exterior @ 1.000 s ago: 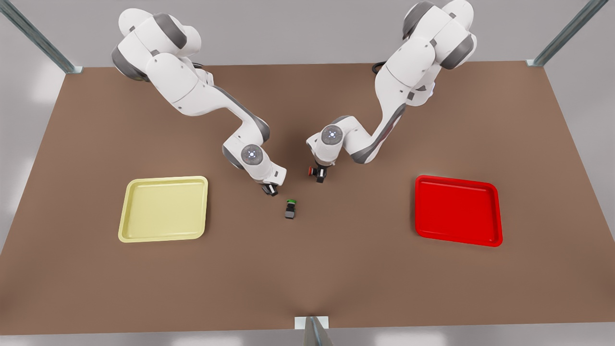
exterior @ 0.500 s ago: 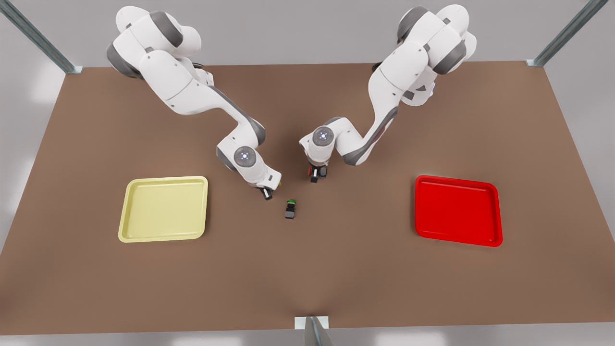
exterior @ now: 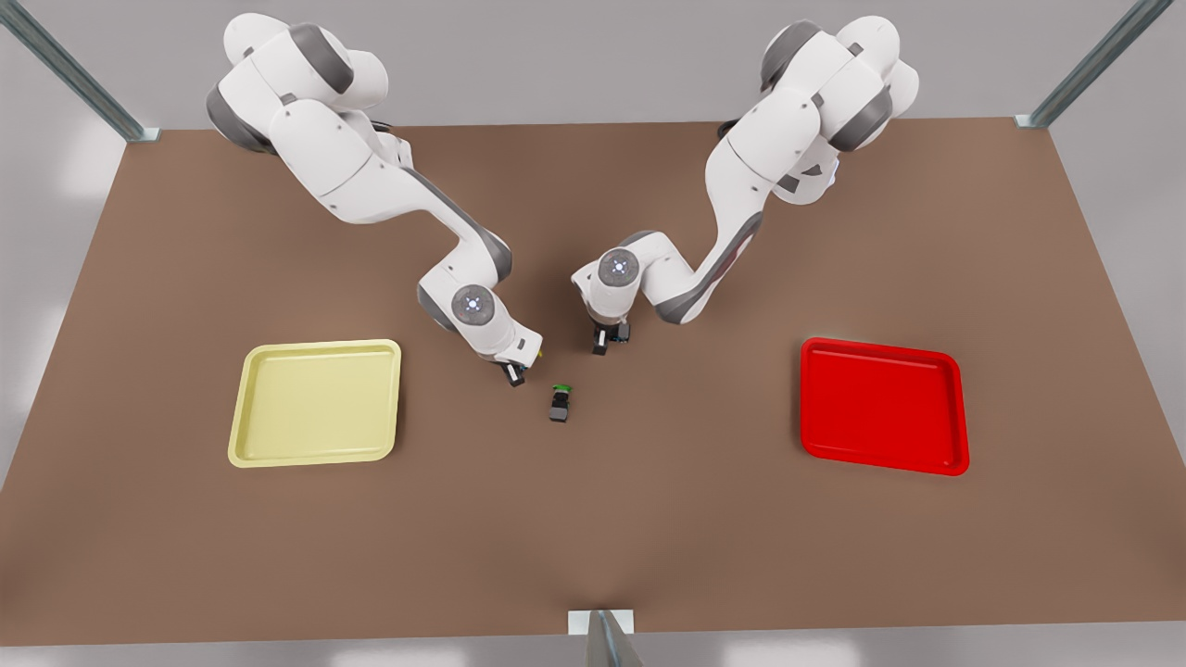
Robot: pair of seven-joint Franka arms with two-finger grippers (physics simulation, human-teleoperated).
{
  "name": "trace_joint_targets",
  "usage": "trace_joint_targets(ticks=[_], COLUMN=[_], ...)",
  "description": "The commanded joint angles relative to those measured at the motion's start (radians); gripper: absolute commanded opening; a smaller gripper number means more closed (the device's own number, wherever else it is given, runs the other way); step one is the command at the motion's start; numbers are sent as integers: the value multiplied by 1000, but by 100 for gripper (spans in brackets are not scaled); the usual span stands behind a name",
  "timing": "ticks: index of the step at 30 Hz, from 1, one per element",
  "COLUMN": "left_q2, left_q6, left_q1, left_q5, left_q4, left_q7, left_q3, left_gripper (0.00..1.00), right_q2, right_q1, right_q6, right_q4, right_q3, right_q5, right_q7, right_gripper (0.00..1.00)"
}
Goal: Place the switches on the corresponding trays according to their colors
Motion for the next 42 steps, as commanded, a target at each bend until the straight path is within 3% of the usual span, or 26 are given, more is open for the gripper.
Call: trace_joint_targets(ticks=[1, 4, 6, 9, 11, 12, 19, 21, 25, 30, 34, 36, 38, 39, 40, 42], left_q2=[-2, -3, -5, -6, -9, -12, -23, -32, -37, -38, -40, -40, -40, -40, -42, -45], left_q6=[0, 0, 0, -2, -2, -2, -21, -46, -78, -103, -104, -104, -104, -104, -104, -104], left_q1=[0, 0, 1, 3, 3, 3, 11, 12, 11, 12, 12, 11, 11, 11, 12, 11], left_q5=[0, 2, 0, 0, 0, 0, 72, 71, 65, 46, 28, 28, 28, 28, 28, 28], left_q4=[0, 0, 0, -3, -8, -9, -15, -23, -25, -23, -25, -25, -25, -23, -23, -23], left_q7=[0, 0, 2, 2, 2, 0, -3, -8, -28, -21, -21, -23, -23, -23, -25, -26], left_q3=[1, 18, 24, 24, 24, 24, 38, 38, 36, 33, 33, 33, 33, 33, 33, 30], left_gripper=[88, 86, 86, 86, 85, 82, 83, 83, 83, 84, 79, 77, 73, 71, 66, 64], right_q2=[0, 0, 0, 5, 11, 12, 21, 28, 40, 34, -23, -98, -150, -156, -169, -196], right_q1=[0, 0, 0, 2, 5, 5, 11, 11, 14, 8, -32, -184, -510, -788, -936, -1091], right_q6=[0, 0, 0, 3, 8, 9, 15, 17, 14, 8, -38, -77, -241, -316, -356, -356], right_q4=[0, 0, 0, 2, 6, 6, 15, 17, 29, 26, 2, -75, -95, -124, -136, -176], right_q3=[0, 0, 0, 0, 0, 0, 0, 0, 0, 0, 9, 120, 372, 561, 620, 623], right_q5=[-1, -1, -1, -2, -2, -2, -2, -5, -23, -23, -12, 5, 5, 0, -3, -8], right_q7=[-2, -11, -11, -11, -9, -9, -11, -15, -12, -12, -8, -6, -15, -70, -143, -247], right_gripper=[63, 46, 42, 58, 75, 79, 82, 65, 42, 38, 50, 52, 53, 53, 53, 53])
